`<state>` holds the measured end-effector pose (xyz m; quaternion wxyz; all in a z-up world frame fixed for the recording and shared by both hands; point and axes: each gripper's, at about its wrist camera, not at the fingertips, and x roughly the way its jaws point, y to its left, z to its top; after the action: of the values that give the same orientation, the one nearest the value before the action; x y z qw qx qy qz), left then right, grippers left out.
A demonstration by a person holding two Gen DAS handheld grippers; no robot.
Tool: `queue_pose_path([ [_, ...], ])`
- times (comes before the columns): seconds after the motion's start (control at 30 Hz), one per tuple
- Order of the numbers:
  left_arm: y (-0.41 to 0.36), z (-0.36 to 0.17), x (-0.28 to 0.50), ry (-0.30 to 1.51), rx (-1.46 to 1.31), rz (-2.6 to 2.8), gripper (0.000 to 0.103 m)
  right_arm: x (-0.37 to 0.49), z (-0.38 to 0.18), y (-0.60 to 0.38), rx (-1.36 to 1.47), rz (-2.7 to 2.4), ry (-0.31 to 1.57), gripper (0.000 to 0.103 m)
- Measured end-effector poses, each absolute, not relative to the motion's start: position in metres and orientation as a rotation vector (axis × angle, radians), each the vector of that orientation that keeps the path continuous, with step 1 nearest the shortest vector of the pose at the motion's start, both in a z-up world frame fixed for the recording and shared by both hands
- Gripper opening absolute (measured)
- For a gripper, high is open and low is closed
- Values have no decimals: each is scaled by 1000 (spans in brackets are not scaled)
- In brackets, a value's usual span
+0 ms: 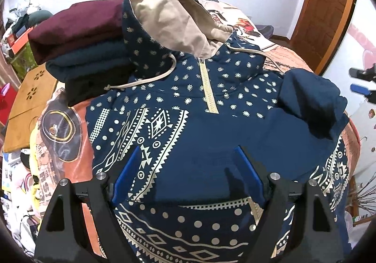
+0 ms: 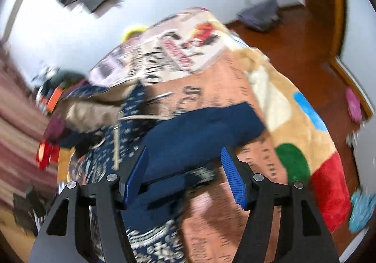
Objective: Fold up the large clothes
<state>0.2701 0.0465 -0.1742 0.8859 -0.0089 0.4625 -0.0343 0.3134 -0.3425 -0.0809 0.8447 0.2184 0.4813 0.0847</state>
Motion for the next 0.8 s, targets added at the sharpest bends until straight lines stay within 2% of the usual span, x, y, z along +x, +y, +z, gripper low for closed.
queue_pose_path([
  [0.2, 47, -184, 276, 984, -22, -70, 81, 334, -130, -357, 620, 163, 1100, 60],
  [0.4, 50, -193, 279, 1005, -39, -61, 81, 346, -136, -352, 591, 155, 1059, 60],
  [0.47, 52, -193, 279, 1005, -45, -59, 81, 350, -135, -350, 558, 135, 1048, 52],
  [0.53, 54, -192, 278, 1001, -53, -59, 81, 353, -135, -347, 527, 131, 1051, 29],
  [0.63, 57, -190, 276, 991, -59, -58, 81, 354, -126, -336, 489, 148, 1032, 13],
  [0.8, 66, -182, 270, 966, -72, -52, 81, 346, -88, -309, 394, 213, 955, 12],
])
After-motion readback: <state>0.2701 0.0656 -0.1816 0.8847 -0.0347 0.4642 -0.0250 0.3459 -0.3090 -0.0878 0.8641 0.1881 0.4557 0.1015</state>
